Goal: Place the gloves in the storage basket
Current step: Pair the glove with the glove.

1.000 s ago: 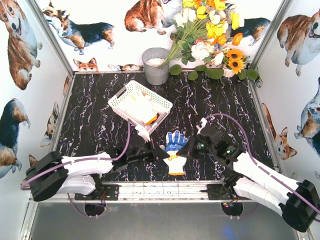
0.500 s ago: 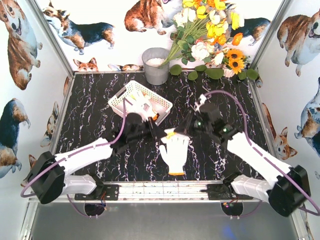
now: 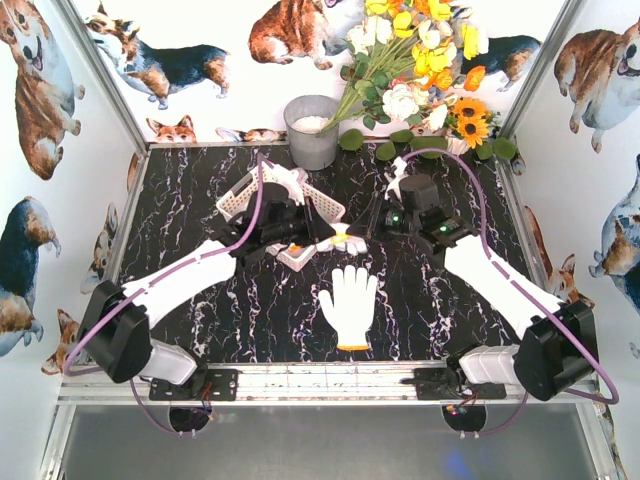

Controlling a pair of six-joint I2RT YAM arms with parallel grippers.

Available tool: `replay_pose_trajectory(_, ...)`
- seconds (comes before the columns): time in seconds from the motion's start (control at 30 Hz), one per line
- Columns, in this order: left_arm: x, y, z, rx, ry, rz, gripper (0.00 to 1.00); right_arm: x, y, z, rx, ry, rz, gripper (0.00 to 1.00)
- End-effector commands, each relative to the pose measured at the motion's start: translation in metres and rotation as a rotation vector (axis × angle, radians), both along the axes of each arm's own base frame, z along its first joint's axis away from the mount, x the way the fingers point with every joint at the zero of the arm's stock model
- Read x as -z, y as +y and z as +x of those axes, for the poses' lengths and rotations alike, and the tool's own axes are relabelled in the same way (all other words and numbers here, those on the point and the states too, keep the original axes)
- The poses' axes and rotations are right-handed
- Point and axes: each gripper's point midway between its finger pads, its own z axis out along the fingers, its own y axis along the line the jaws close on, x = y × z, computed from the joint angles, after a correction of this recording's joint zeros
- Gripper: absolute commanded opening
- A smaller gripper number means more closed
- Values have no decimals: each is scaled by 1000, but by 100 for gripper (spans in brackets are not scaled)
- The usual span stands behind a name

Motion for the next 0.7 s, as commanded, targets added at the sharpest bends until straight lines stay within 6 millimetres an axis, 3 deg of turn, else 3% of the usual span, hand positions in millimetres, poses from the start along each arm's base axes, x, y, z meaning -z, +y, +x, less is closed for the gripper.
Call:
replay_pose_trajectory(0.0, 28, -2, -6, 53, 27, 22, 0, 4, -3, 1, -29, -109, -14, 0)
replay_pose_trajectory(0.17, 41, -5, -16, 84, 58, 23, 0, 18, -9, -13, -37, -82, -29, 0)
replay_pose_trajectory(0.47, 74, -11, -62, 157, 153, 45, 0, 47, -14, -65, -110, 43, 5, 0)
replay_pose_trajectory(0.67, 81, -12, -84, 182, 183, 54, 0, 70, -15, -89, -137, 119, 1, 0)
